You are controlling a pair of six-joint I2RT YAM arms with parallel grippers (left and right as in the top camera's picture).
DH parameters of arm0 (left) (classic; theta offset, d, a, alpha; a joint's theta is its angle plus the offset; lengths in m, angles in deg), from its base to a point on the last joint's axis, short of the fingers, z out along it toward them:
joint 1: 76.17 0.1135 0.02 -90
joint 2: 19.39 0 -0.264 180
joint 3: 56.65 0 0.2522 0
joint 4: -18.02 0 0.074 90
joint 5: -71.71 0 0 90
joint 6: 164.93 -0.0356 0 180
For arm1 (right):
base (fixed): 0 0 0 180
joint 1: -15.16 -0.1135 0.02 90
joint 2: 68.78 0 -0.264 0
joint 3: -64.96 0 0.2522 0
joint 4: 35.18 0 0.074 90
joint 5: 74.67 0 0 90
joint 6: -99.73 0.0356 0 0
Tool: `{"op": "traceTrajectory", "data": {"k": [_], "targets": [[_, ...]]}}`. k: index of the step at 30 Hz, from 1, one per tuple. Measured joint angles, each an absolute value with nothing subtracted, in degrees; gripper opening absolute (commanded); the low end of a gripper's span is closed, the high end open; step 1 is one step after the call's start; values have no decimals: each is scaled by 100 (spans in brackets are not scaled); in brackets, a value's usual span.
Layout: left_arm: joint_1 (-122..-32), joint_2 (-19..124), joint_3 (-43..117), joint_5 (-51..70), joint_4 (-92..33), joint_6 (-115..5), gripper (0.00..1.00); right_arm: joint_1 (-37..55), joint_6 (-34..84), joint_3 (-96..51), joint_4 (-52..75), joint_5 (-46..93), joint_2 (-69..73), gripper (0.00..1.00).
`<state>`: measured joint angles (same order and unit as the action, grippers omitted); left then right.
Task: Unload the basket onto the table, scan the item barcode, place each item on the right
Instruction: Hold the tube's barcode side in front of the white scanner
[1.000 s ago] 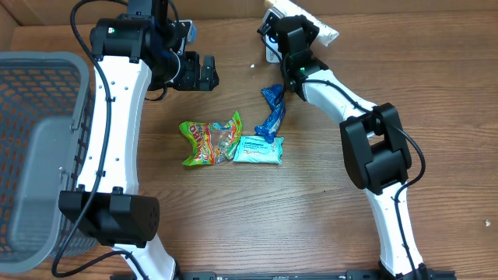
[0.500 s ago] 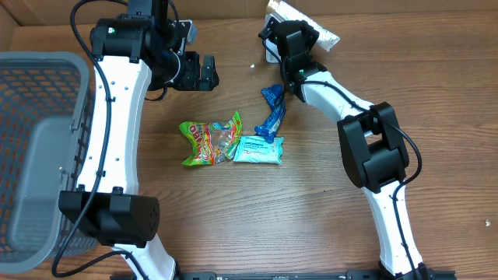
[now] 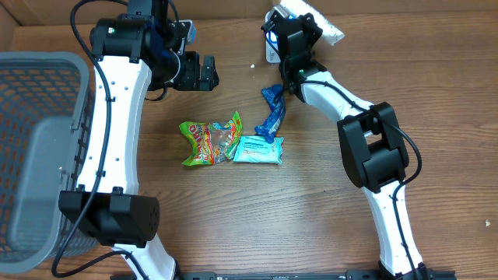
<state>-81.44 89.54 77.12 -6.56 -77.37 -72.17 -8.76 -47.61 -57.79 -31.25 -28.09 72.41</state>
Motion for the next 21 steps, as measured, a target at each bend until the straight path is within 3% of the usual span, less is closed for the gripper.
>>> {"op": "traceTrajectory", "data": {"k": [21], "targets": [[-8142, 8954, 7712, -656, -7737, -7217, 100, -970, -4543, -5779, -2622, -2887, 7245, 4]]}}
